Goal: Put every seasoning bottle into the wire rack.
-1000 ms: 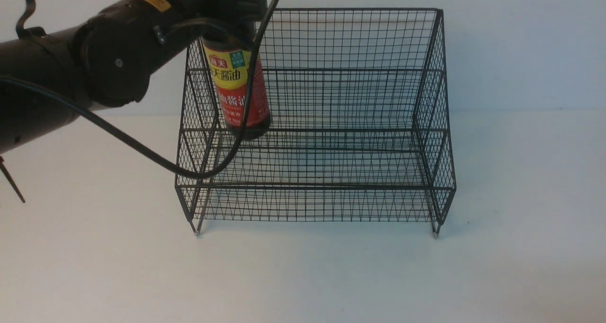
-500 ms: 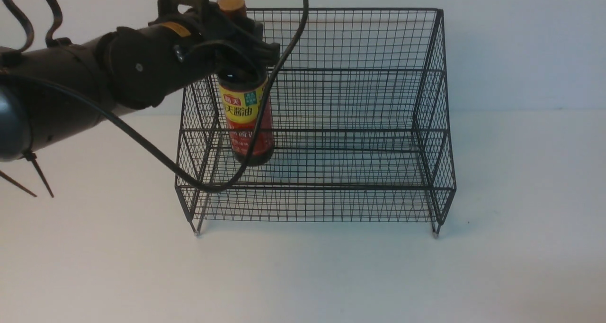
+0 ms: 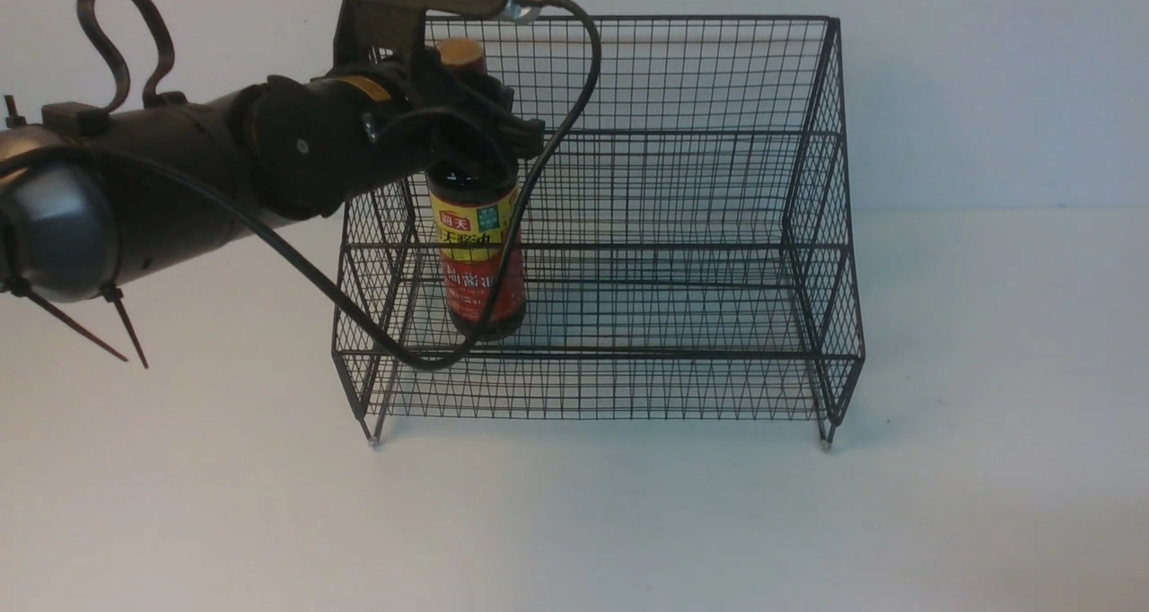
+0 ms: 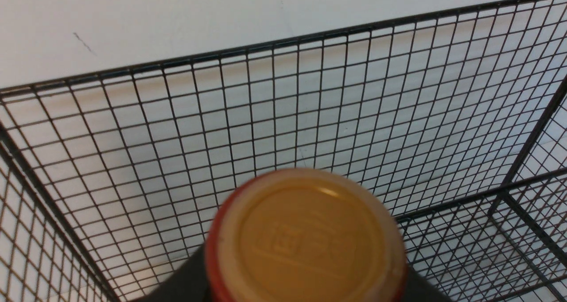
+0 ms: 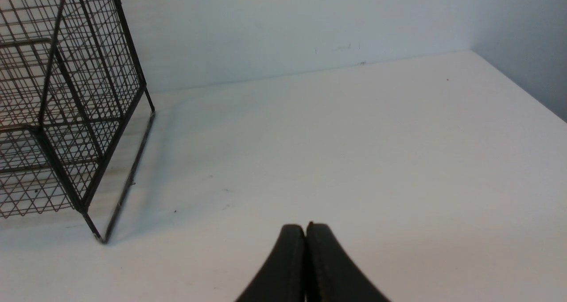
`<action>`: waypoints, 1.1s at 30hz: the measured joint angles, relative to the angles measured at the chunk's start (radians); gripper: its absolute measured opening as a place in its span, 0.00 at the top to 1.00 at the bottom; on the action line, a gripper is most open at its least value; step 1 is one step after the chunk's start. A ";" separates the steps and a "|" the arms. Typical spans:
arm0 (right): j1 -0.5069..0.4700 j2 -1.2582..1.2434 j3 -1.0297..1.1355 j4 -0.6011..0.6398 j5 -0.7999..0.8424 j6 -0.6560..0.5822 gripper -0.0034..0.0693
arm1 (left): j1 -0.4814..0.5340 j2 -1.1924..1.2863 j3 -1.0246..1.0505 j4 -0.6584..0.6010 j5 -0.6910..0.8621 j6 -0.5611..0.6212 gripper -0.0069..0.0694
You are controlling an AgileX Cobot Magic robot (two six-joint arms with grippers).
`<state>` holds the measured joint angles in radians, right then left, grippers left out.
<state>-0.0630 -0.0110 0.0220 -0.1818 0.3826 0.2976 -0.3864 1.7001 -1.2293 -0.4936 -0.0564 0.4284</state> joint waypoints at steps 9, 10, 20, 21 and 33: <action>0.000 0.000 0.000 0.000 0.000 0.000 0.97 | 0.000 -0.042 0.000 -0.001 0.056 0.000 0.24; 0.000 0.000 0.000 0.000 0.000 0.000 0.97 | 0.000 -0.066 0.000 -0.001 0.070 0.000 0.22; 0.000 0.000 0.000 0.000 0.000 0.000 0.97 | 0.000 -0.394 0.000 0.000 0.267 0.033 0.38; 0.000 0.000 0.000 0.000 0.000 0.000 0.97 | 0.000 -0.444 0.000 0.001 0.313 0.033 0.46; 0.000 0.000 0.000 0.000 0.000 -0.001 0.97 | 0.000 -0.804 0.000 0.011 0.614 0.035 0.92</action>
<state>-0.0630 -0.0110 0.0220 -0.1818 0.3826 0.2966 -0.3864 0.8962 -1.2293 -0.4829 0.5579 0.4636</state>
